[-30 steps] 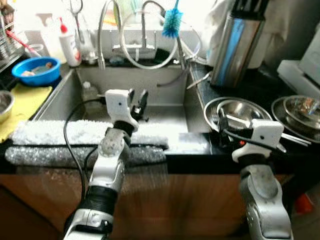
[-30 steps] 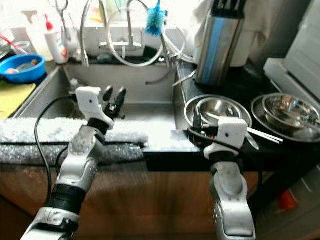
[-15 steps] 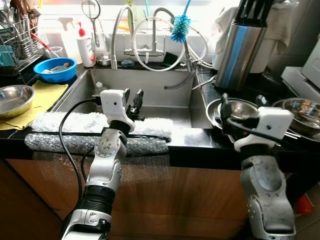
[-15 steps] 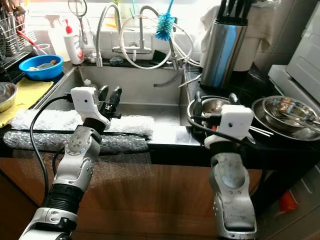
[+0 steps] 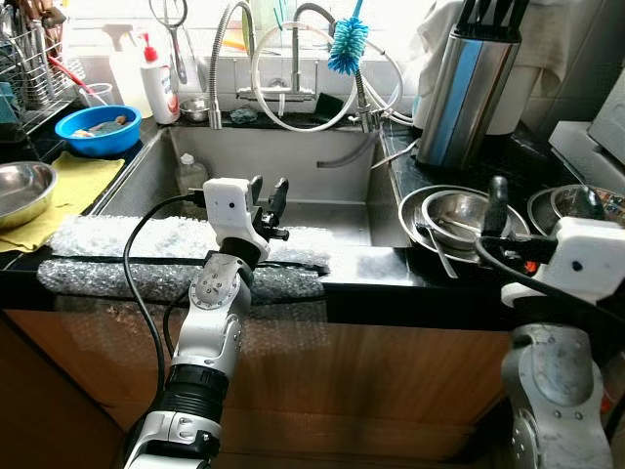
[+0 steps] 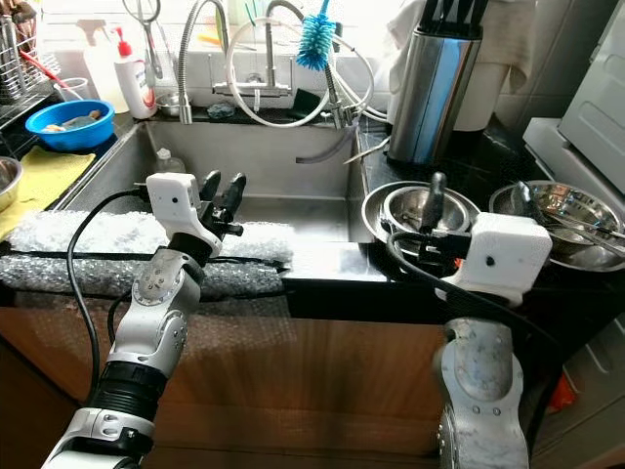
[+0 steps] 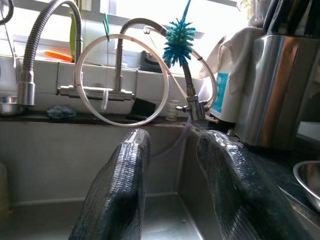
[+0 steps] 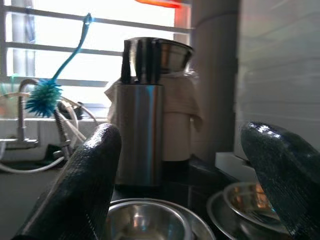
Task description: Kitchen organization
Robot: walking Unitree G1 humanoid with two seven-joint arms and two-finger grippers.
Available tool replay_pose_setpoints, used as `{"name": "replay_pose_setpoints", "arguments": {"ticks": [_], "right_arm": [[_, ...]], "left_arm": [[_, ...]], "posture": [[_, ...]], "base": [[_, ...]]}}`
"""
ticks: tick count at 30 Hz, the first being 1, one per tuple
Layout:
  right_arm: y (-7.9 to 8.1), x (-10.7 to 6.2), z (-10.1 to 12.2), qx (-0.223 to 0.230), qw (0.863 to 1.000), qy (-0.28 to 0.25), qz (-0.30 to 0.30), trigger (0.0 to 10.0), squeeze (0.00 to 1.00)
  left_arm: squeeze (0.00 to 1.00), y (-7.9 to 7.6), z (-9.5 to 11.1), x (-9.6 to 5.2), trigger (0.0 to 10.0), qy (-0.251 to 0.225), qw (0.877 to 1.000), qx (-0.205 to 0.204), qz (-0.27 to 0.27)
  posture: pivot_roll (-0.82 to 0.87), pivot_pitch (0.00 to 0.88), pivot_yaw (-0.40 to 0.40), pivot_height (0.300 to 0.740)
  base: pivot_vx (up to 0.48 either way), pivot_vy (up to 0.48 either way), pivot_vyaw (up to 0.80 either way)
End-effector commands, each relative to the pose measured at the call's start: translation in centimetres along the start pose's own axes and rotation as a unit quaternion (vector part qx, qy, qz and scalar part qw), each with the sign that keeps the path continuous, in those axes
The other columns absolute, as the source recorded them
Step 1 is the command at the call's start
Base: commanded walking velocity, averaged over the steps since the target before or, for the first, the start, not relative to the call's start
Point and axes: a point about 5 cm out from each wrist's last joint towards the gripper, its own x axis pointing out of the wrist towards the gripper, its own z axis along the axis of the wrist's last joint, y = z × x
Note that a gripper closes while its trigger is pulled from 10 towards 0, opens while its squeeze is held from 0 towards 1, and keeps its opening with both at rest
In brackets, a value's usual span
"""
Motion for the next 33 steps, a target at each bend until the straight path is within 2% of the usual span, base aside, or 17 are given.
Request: {"name": "replay_pose_setpoints", "arguments": {"ticks": [1, 5, 24, 27, 33], "right_arm": [[-0.7, -0.4, -0.2, 0.019, 0.999, 0.016, -0.040, 10.0, 0.00], [-1.0, -0.8, -0.8, 0.055, 0.995, 0.044, -0.071, 10.0, 0.00], [-1.1, -1.0, -0.7, 0.060, 0.993, 0.055, -0.082, 10.0, 0.00], [1.4, 0.4, -0.5, 0.055, 0.998, 0.044, 0.005, 10.0, 0.00], [2.0, 0.6, -0.4, 0.055, 0.997, 0.041, 0.021, 10.0, 0.00]], "left_arm": [[0.00, -0.1, 0.0, -0.1, 10.0, 0.004, 1.000, -0.006, -0.006], [0.00, -0.3, -0.1, -0.2, 10.0, 0.009, 1.000, -0.005, -0.018], [0.00, -0.3, -0.1, -0.2, 10.0, 0.010, 1.000, -0.005, -0.021], [0.00, 0.4, 0.5, 0.1, 10.0, 0.002, 1.000, -0.002, -0.003], [0.00, 0.5, 0.7, 0.3, 10.0, 0.000, 1.000, -0.002, 0.000]], "posture": [[-0.28, 0.000, 0.010, 0.740], [-0.27, 0.000, 0.022, 0.740], [-0.27, 0.000, 0.022, 0.740], [-0.25, 0.000, 0.011, 0.740], [-0.25, 0.000, 0.013, 0.740]], "base": [[0.000, 0.000, 0.00], [0.000, 0.000, 0.00], [0.000, 0.000, 0.00], [0.000, 0.000, -0.78], [0.000, 0.000, -0.77]]}}
